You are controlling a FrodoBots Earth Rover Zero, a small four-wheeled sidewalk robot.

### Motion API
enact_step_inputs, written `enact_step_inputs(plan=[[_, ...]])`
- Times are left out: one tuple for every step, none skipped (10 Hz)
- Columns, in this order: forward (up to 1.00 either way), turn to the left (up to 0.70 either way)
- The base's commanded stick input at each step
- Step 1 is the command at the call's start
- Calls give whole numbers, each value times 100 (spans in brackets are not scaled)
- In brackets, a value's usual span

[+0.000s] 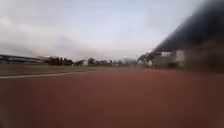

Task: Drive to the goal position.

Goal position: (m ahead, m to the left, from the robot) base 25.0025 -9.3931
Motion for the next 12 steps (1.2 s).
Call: enact_step_inputs(plan=[[70,-27],[70,-26],[70,-17],[70,-1],[70,0],[70,0],[70,0],[70,0],[70,0],[70,0],[70,0],[70,0]])
